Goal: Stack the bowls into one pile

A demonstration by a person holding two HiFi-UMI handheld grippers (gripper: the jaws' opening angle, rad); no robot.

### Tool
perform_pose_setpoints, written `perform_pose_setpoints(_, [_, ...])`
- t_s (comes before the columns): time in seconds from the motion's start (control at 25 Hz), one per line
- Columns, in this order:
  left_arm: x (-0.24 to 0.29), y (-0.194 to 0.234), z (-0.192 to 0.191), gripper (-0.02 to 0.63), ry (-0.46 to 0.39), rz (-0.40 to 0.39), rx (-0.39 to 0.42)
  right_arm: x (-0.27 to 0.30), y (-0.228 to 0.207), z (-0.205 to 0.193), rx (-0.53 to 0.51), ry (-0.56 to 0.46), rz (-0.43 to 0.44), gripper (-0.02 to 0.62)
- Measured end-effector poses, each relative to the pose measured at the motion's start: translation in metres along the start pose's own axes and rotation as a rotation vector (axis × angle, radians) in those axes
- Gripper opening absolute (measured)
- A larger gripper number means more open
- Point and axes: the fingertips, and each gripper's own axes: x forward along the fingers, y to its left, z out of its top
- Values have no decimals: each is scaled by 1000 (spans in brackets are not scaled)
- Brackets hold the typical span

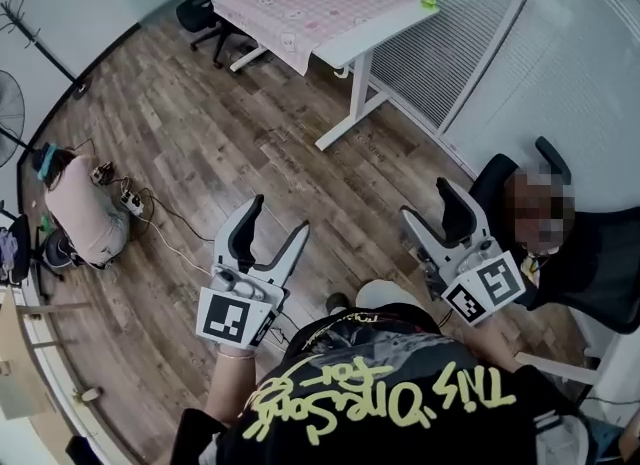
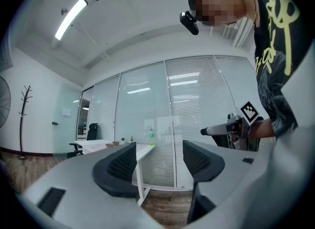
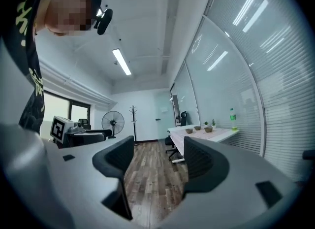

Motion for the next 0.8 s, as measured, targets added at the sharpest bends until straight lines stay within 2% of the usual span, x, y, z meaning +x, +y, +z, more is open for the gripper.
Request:
perform_pose_setpoints(0.16, [-2,12,-1,295,-16,8,-5,8,2,0,-16,11,-7,301])
perform_pose_setpoints(0.28, [-1,19,-6,295,2,9,-23,23,5,0,-17,3,8,301])
perform_pose_setpoints(0.4, [5,31,-5,295,-26,21,-16,40,5,-6,-15,5,32,301])
perform_pose_setpoints(0.8, [55,86,-4,295,-32,87,2,117,-30,-7,-31,-9,93,301])
